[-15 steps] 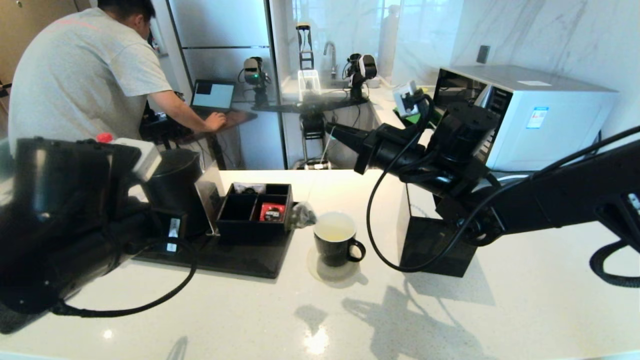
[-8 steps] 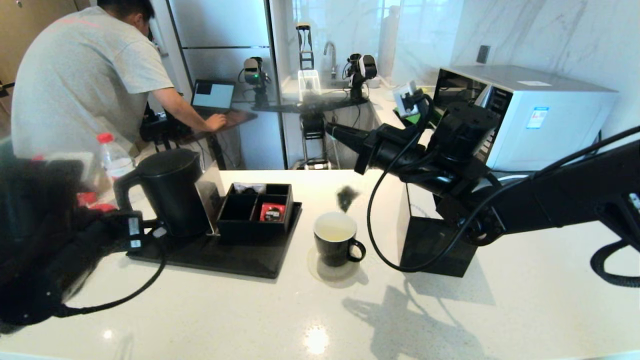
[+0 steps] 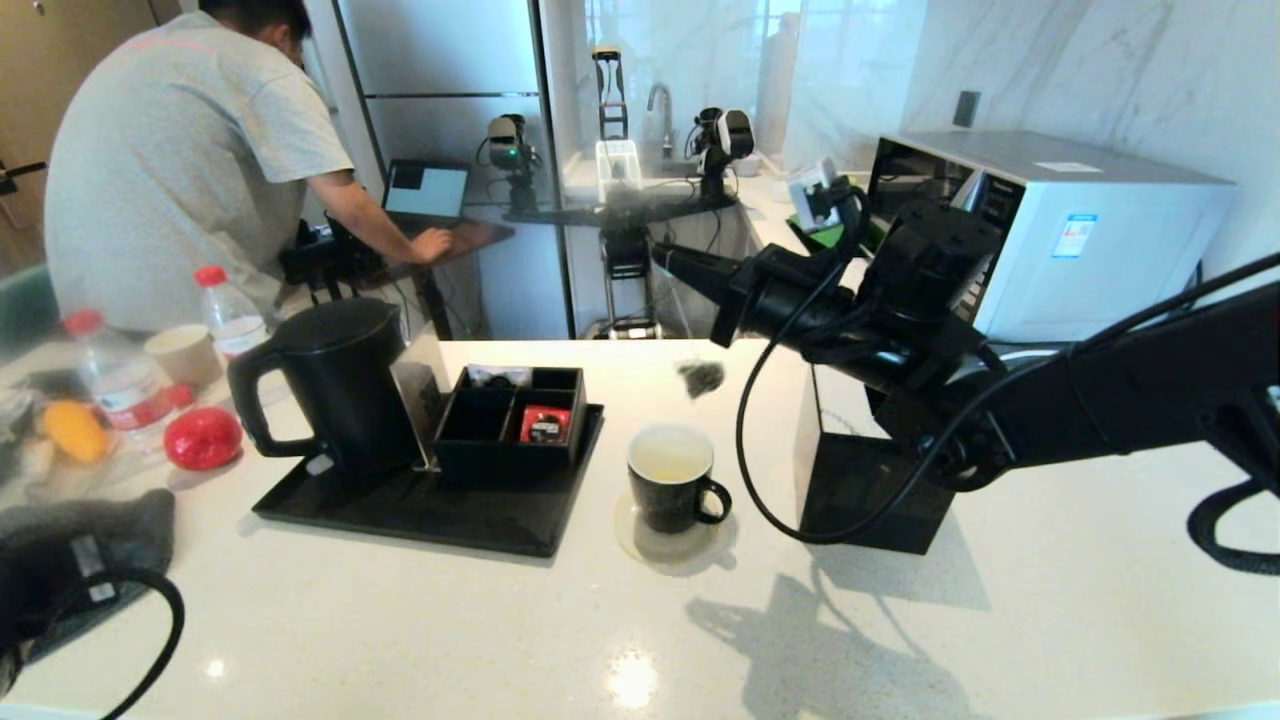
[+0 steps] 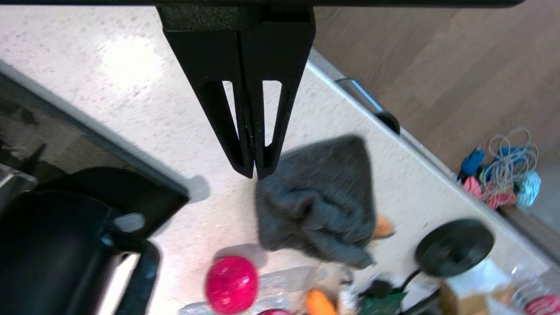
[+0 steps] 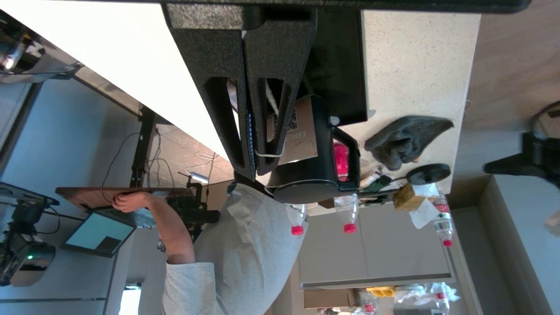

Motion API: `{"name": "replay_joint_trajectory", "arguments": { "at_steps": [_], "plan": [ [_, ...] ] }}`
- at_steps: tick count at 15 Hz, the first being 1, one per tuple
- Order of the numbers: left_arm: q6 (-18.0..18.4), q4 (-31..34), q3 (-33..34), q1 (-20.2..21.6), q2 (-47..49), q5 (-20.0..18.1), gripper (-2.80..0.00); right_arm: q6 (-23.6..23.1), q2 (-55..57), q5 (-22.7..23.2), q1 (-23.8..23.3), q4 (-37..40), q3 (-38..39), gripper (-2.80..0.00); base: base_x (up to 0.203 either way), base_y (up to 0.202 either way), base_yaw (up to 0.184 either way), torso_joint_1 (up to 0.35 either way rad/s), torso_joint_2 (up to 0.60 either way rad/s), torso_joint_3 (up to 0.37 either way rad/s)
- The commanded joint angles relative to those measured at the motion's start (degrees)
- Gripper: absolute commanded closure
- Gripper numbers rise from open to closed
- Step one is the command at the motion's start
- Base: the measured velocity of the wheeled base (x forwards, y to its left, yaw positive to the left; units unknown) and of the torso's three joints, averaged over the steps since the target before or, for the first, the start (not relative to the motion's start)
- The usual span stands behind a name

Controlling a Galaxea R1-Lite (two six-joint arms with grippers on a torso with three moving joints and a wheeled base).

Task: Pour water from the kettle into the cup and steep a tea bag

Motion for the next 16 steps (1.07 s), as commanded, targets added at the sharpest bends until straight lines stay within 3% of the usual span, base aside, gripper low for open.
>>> {"name": "replay_joint_trajectory", "arguments": {
  "at_steps": [1, 6, 12, 16],
  "plan": [
    [-0.49, -0.14, 3.76, 1.03, -6.47, 0.13, 0.0, -0.23, -0.06, 0.22, 0.1, -0.39, 0.44, 0.0, 0.0, 0.0, 0.0, 0.0, 0.0, 0.0],
    [-0.52, -0.14, 9.8, 1.15, -13.3, -0.82, 0.0, -0.66, -0.15, 0.22, 0.11, -0.98, 0.82, 0.0, 0.0, 0.0, 0.0, 0.0, 0.0, 0.0],
    [0.98, 0.14, 14.93, 0.39, -20.82, -8.23, 0.0, -0.66, -0.06, 0.22, 0.02, -0.72, 0.82, 0.0, 0.0, 0.0, 0.0, 0.0, 0.0, 0.0],
    [1.07, 3.84, 15.61, -3.76, -25.96, -11.8, 0.0, -0.66, -0.02, 0.22, 0.11, -0.72, 0.82, 0.0, 0.0, 0.0, 0.0, 0.0, 0.0, 0.0]
  ]
}}
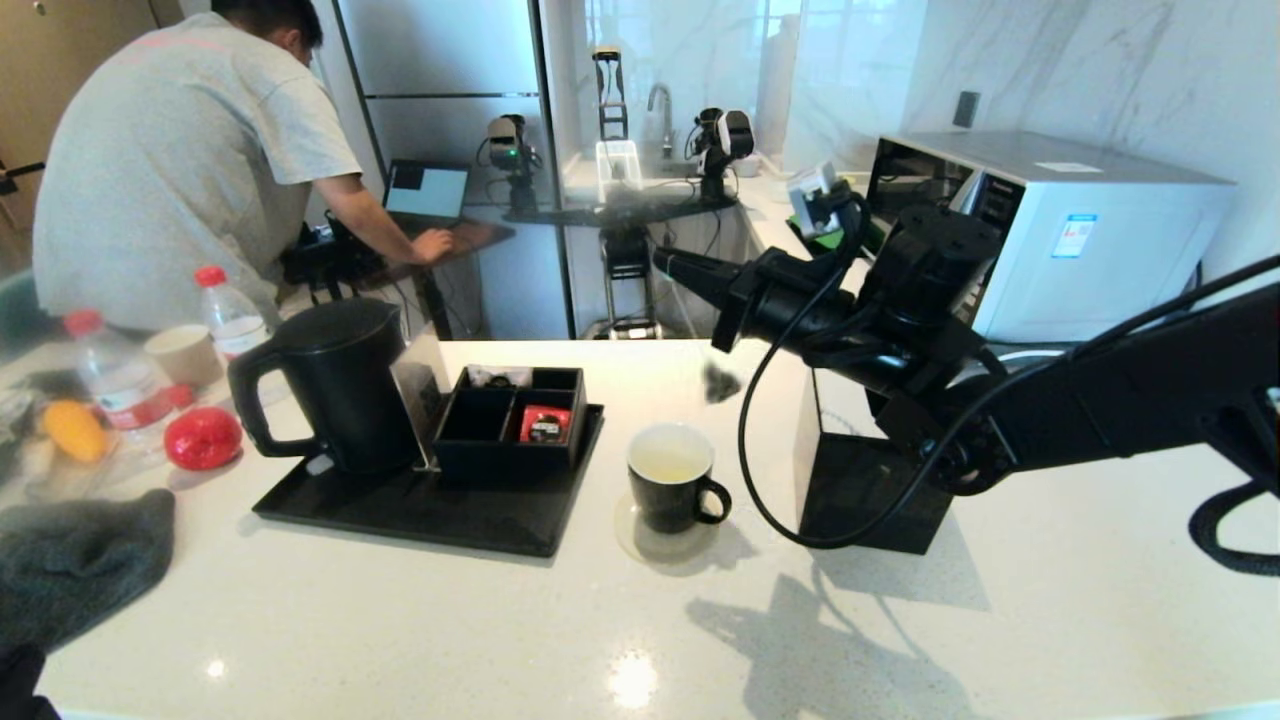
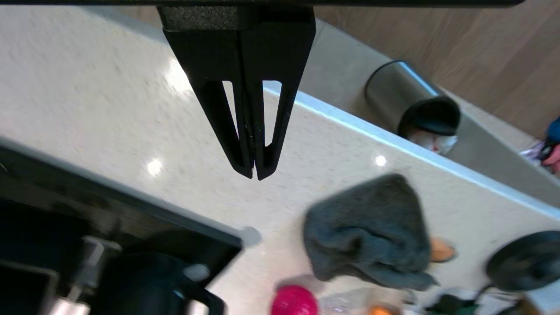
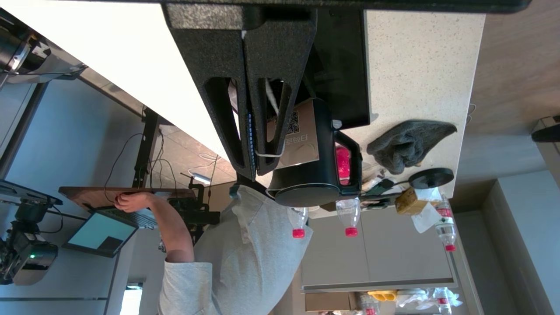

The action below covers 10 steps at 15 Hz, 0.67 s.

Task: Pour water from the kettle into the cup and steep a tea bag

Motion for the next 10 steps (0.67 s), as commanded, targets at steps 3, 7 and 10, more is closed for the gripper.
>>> {"name": "replay_joint_trajectory", "arguments": {
  "at_steps": [3, 7, 10],
  "plan": [
    [0.67, 6.04, 0.12, -2.81, -6.18, -0.17, 0.0, 0.06, -0.11, 0.19, 0.03, -0.41, 0.25, 0.0, 0.0, 0.0, 0.0, 0.0, 0.0, 0.0],
    [5.88, 11.86, 0.12, -3.42, -14.66, -3.42, 0.0, 0.06, -0.62, 0.19, 0.09, -0.78, 1.24, 0.0, 0.0, 0.0, 0.0, 0.0, 0.0, 0.0],
    [10.07, 17.72, -0.15, -3.37, -24.57, -11.47, 0.0, 0.06, -0.95, 0.19, 0.09, -0.61, 1.22, 0.0, 0.0, 0.0, 0.0, 0.0, 0.0, 0.0]
  ]
}}
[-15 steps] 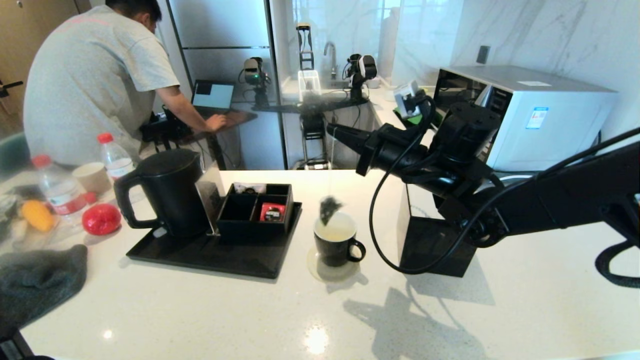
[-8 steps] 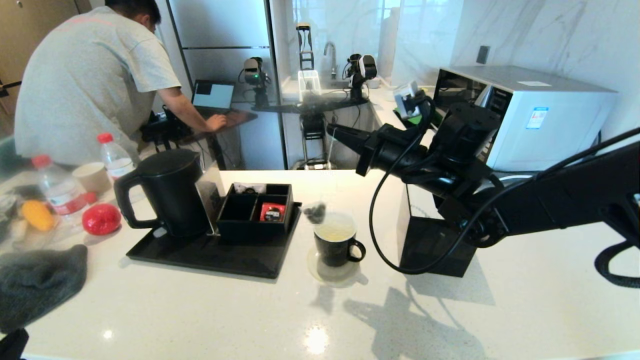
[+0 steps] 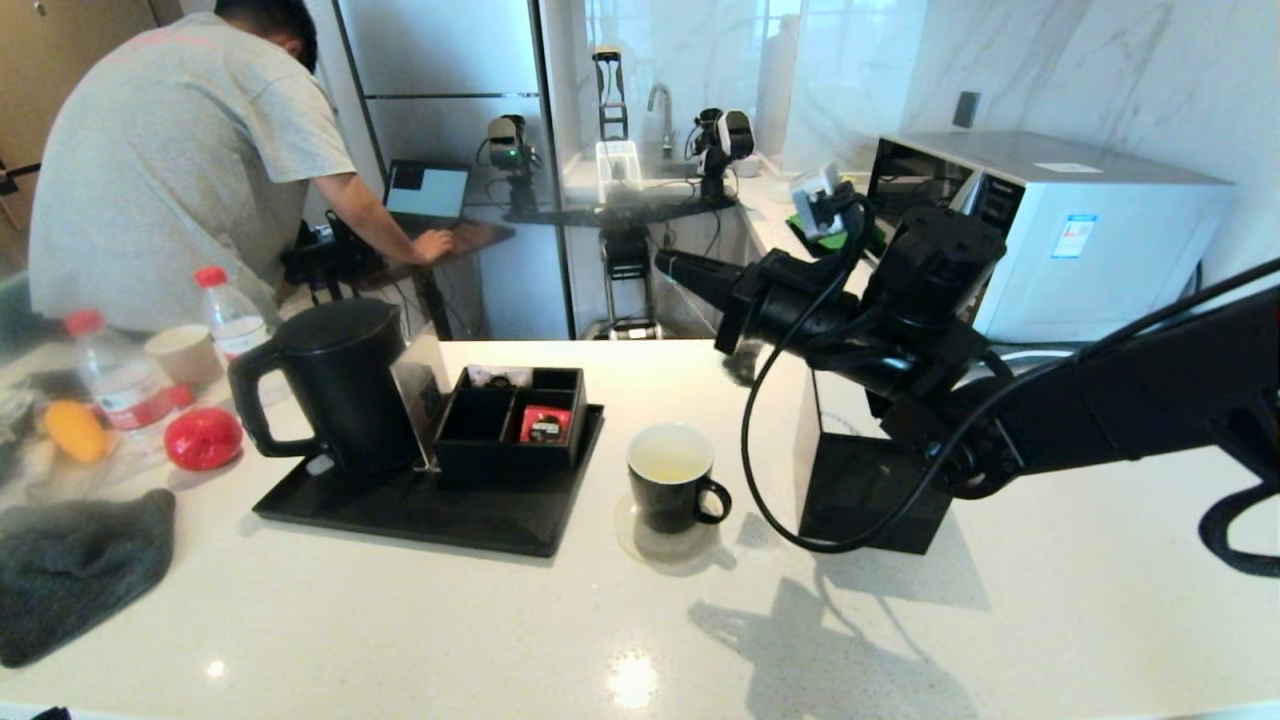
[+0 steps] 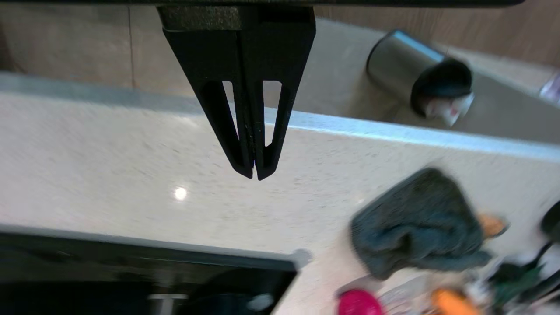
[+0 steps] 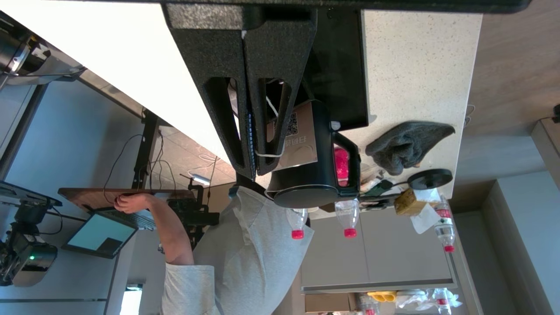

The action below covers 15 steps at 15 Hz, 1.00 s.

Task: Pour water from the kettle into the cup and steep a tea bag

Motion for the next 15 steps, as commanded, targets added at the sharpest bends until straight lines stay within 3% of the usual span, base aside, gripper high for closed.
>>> {"name": "replay_joint_trajectory", "arguments": {
  "at_steps": [1, 3, 6, 9, 15],
  "plan": [
    [2.34, 2.82, -0.23, 0.08, -7.32, -6.51, 0.0, 0.04, -0.4, 0.2, 0.02, -0.13, -0.05, 0.0, 0.0, 0.0, 0.0, 0.0, 0.0, 0.0],
    [2.78, 3.6, 0.02, 0.13, -7.0, -12.49, 0.0, 0.04, -0.83, 0.2, -0.03, 0.11, 0.01, 0.0, 0.0, 0.0, 0.0, 0.0, 0.0, 0.0],
    [-0.87, 8.06, 0.05, 0.13, -7.01, -18.19, 0.0, 0.04, -0.83, 0.2, 0.02, 0.06, 0.01, 0.0, 0.0, 0.0, 0.0, 0.0, 0.0, 0.0],
    [-4.63, 9.45, 0.05, 0.13, -7.02, -18.24, 0.0, 0.04, -0.64, 0.2, 0.02, 0.06, 0.01, 0.0, 0.0, 0.0, 0.0, 0.0, 0.0, 0.0],
    [-4.19, 9.1, 0.05, -1.45, -6.84, -18.42, 0.0, 0.04, -0.33, 0.2, 0.02, 0.06, 0.1, 0.0, 0.0, 0.0, 0.0, 0.0, 0.0, 0.0]
  ]
}}
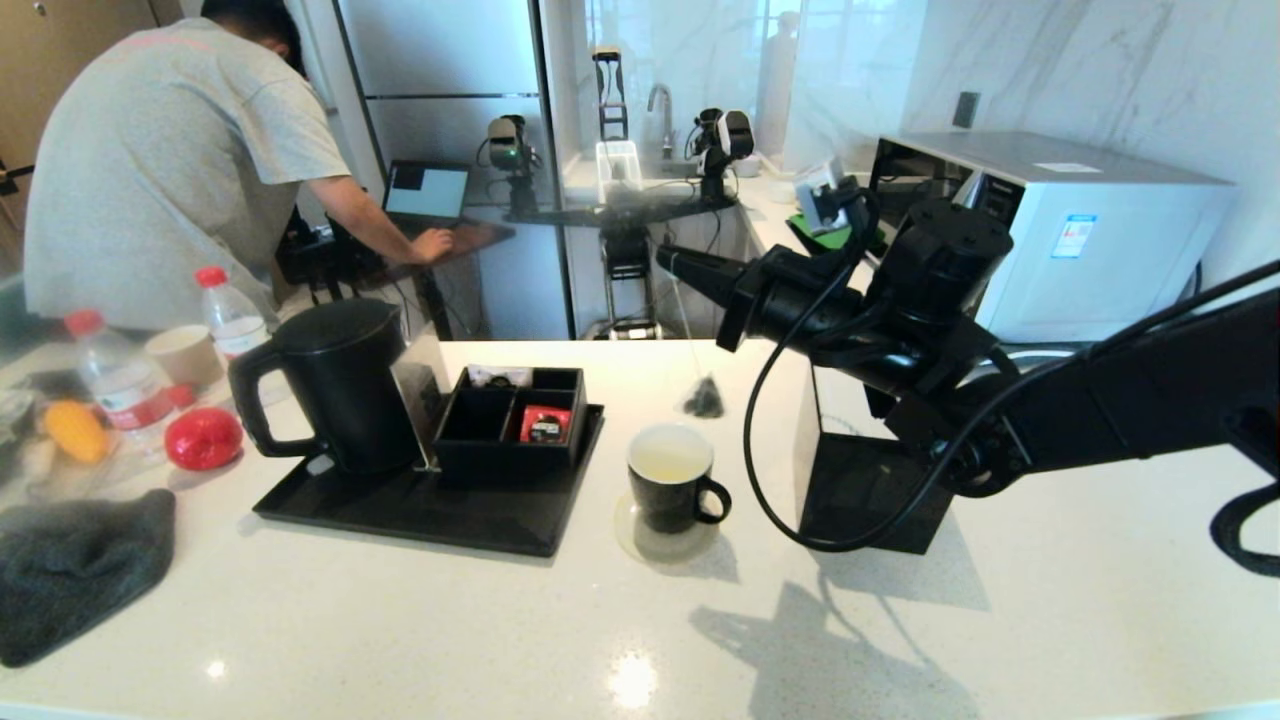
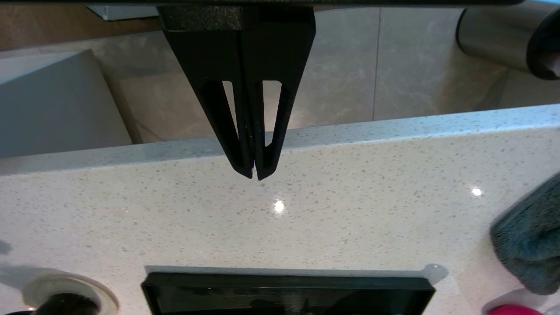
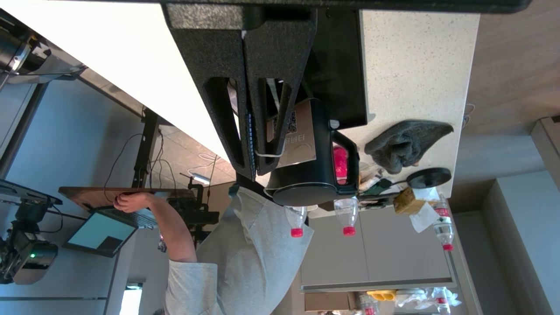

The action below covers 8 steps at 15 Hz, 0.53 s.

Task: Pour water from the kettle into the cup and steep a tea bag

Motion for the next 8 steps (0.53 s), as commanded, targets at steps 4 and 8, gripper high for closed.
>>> {"name": "replay_joint_trajectory", "arguments": {
  "at_steps": [4, 8],
  "plan": [
    [0.16, 1.28, 0.0, -0.81, 0.34, 0.72, 0.0, 0.04, 0.97, 0.19, 0.04, -0.86, 0.1, 0.0, 0.0, 0.0, 0.0, 0.0, 0.0, 0.0],
    [0.17, 1.28, 0.0, -0.8, 0.34, 0.63, 0.0, 0.25, 1.15, 0.27, -0.04, -0.64, -0.05, 0.0, 0.0, 0.0, 0.0, 0.0, 0.0, 0.0]
  ]
}}
